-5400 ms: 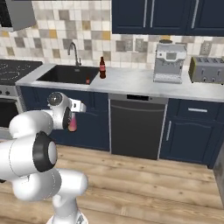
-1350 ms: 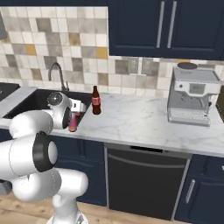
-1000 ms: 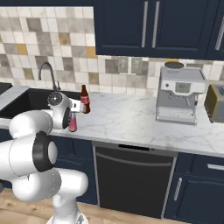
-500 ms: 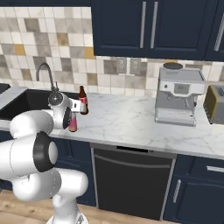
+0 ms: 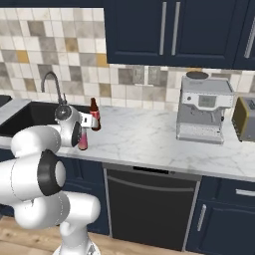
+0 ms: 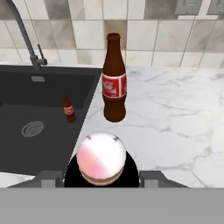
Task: Place the large bottle from the dining counter next to the other large bottle outside the sink, and place the small bottle from the dining counter next to the other small bottle inside the sink.
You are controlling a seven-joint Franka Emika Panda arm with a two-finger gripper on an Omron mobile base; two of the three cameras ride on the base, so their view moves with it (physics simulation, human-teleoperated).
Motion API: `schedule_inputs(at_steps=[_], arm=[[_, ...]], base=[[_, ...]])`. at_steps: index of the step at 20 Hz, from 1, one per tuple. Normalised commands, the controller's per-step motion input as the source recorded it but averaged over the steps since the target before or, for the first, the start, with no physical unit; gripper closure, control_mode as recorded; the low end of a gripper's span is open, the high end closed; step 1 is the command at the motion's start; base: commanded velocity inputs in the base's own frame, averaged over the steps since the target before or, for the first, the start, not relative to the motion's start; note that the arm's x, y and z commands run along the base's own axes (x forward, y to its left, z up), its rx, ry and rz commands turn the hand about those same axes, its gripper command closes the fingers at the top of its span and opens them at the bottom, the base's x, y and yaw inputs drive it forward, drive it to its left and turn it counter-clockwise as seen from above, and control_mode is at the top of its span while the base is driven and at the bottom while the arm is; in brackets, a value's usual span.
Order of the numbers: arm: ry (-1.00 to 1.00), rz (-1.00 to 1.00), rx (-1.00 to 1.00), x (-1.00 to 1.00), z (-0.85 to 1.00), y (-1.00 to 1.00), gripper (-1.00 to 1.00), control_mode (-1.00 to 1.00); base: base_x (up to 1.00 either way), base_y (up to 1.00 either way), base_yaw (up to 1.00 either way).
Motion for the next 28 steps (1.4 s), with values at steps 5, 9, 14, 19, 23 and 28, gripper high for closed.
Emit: schedule_inputs(at_steps=[5, 9, 14, 19, 23, 28], arm=[[0.00, 0.00, 0.00, 0.00, 0.00, 0.00, 1.00, 1.00], [0.00, 0.00, 0.00, 0.00, 0.00, 0.00, 1.00, 1.00], [0.00, 0.00, 0.00, 0.00, 0.00, 0.00, 1.00, 1.00], [0.00, 0.00, 0.00, 0.00, 0.00, 0.00, 1.00, 1.00], [0.00, 0.00, 0.00, 0.00, 0.00, 0.00, 1.00, 1.00], [0.00, 0.00, 0.00, 0.00, 0.00, 0.00, 1.00, 1.00]], base=[[0.34, 0.10, 0.00], [0.38, 0.09, 0.00], [0.36, 0.07, 0.00], [0.28, 0.08, 0.00], [0.15, 0.09, 0.00], [0.04, 0.14, 0.00]])
